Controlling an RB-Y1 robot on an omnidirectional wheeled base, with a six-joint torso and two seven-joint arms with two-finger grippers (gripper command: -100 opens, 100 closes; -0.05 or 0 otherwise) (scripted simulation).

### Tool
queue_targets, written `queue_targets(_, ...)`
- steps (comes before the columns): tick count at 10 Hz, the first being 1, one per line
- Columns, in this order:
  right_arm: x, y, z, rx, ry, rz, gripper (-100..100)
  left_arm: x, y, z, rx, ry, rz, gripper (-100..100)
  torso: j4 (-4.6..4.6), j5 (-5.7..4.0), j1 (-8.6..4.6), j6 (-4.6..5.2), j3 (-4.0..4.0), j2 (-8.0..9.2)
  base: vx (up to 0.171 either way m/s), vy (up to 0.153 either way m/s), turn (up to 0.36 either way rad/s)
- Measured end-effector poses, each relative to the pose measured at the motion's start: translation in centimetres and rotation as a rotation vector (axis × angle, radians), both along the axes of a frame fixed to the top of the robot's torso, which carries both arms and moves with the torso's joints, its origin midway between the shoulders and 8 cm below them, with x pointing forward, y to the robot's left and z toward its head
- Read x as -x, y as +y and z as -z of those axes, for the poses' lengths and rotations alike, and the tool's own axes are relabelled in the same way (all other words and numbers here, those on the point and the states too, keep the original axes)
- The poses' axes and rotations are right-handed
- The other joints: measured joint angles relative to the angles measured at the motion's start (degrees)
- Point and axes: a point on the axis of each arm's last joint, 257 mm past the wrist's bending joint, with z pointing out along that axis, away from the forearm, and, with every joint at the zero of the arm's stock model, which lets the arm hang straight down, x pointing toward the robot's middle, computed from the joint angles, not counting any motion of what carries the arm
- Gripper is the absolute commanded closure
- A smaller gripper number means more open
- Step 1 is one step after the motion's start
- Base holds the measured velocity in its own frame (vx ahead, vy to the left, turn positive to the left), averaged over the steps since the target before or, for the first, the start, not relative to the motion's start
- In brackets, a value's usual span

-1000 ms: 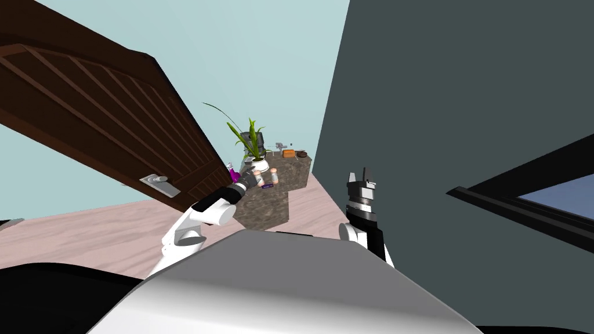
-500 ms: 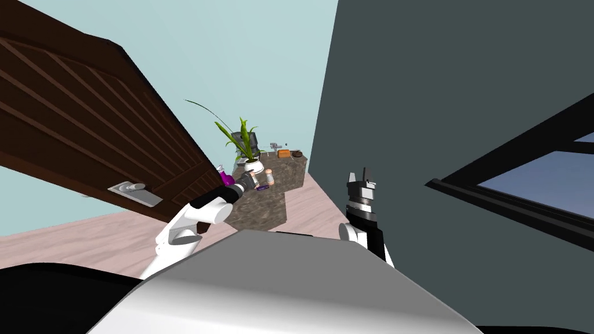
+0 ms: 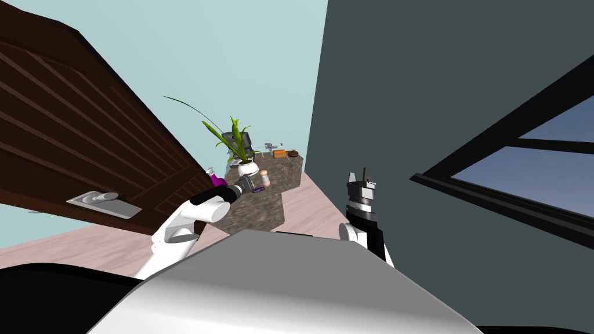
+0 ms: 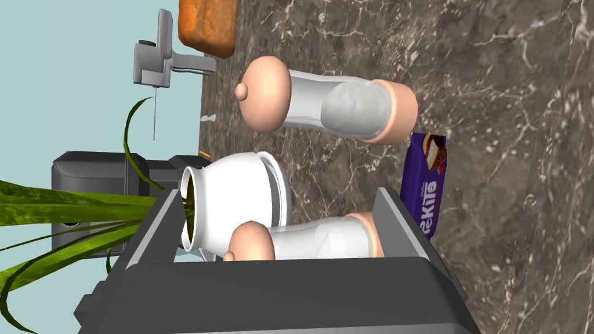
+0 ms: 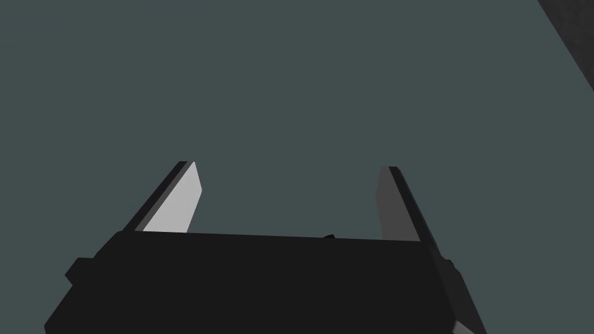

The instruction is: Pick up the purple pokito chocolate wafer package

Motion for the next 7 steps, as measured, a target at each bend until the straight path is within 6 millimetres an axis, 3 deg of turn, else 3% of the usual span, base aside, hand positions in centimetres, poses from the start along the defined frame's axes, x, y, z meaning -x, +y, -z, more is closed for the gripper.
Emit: queue_targets(7, 0.0, 0.0, 0.0, 0.0, 0.0, 0.0, 0, 2.3, 2.7, 4.0, 0.078, 0.188, -0.078, -100, 0.0, 0.01, 0.04, -0.05, 0.0, 0.0, 0.008, 0.007, -0.11)
